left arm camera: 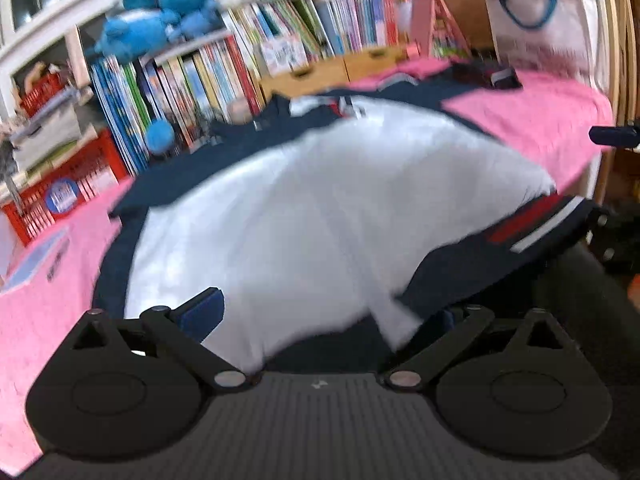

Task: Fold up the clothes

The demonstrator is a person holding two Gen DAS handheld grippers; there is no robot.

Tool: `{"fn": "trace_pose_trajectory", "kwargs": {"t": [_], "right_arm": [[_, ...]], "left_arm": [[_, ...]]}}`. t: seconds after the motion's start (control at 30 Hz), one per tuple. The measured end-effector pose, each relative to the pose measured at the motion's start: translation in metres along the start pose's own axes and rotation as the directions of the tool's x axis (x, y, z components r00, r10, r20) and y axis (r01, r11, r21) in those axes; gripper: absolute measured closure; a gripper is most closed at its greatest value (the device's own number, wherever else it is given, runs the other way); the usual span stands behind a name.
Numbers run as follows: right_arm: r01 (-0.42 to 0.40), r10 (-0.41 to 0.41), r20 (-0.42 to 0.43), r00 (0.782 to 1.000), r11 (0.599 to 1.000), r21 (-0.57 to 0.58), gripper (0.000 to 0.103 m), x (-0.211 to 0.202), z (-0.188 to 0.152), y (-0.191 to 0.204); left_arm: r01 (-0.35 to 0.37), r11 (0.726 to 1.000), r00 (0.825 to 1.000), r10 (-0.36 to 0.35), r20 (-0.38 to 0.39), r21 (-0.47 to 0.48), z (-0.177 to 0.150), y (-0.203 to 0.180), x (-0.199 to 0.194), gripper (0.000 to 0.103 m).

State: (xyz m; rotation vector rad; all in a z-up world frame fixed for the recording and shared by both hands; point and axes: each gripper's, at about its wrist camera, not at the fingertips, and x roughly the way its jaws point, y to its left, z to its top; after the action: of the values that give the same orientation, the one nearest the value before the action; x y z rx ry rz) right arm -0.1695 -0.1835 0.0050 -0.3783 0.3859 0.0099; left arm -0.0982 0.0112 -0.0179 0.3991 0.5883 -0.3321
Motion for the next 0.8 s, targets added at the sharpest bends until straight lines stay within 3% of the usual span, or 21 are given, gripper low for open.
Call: {"fn": "trace_pose_trajectory", "kwargs": {"t": [0.07,0.13,0.17,0.23,0.3,0.37,0.47,0.53,0.6,0.67,0.8], "right_arm": [[-0.045,0.048,-0.080,0.996,0.998,0.041,0.019,0.008,-0.006,-0.006],[-0.163,0.178,-0.143,0.974,0.981,0.109,0.019,0.014,-0.010,-0.019],[-0.237,0.259,-0.167,0.951,0.961,0.142,0.020,0.015,-0.011,-0.025],[-0.399,0.425,-0.191,0.885,0.903,0.160,0.020,0.009,-0.007,-0.041],[-0.541,0.560,-0.195,0.805,0.828,0.146,0.020,-0.003,-0.002,-0.056],[-0.574,0.579,-0.133,0.804,0.815,0.077,0.017,-0.019,0.013,-0.071],[-0.529,0.528,0.041,0.849,0.848,0.038,0.010,-0.017,0.053,-0.088],[-0.482,0.472,0.160,0.867,0.876,0.030,0.010,0.000,0.075,-0.072],[-0.497,0.489,0.187,0.852,0.868,-0.007,0.010,0.025,0.087,-0.044],[-0.513,0.511,0.208,0.834,0.857,-0.045,0.009,0.051,0.098,-0.016],[-0.582,0.584,0.158,0.796,0.811,-0.065,0.007,0.082,0.092,0.016]], "left_arm": [[-0.032,0.999,0.998,0.033,-0.049,0.016,-0.010,0.003,0.006,0.004],[-0.042,0.999,0.995,0.044,-0.091,0.016,-0.021,0.009,0.008,0.005],[-0.032,0.999,0.994,0.032,-0.105,0.001,-0.025,0.015,0.004,0.005],[-0.004,0.999,0.993,0.000,-0.118,-0.032,-0.029,0.029,-0.008,0.005],[0.019,0.998,0.994,-0.026,-0.106,-0.068,-0.030,0.045,-0.025,0.005],[0.025,0.994,0.997,-0.032,-0.068,-0.108,-0.024,0.065,-0.045,0.005],[0.035,0.983,0.999,-0.027,0.045,-0.183,0.003,0.093,-0.058,0.002],[0.017,0.979,0.994,0.006,0.111,-0.205,0.024,0.100,-0.050,0.002],[-0.009,0.978,0.990,0.037,0.133,-0.206,0.040,0.098,-0.031,0.002],[0.008,0.978,0.993,0.016,0.114,-0.207,0.046,0.094,-0.008,0.002],[0.010,0.976,0.999,-0.001,0.039,-0.218,0.038,0.093,0.026,0.002]]}}
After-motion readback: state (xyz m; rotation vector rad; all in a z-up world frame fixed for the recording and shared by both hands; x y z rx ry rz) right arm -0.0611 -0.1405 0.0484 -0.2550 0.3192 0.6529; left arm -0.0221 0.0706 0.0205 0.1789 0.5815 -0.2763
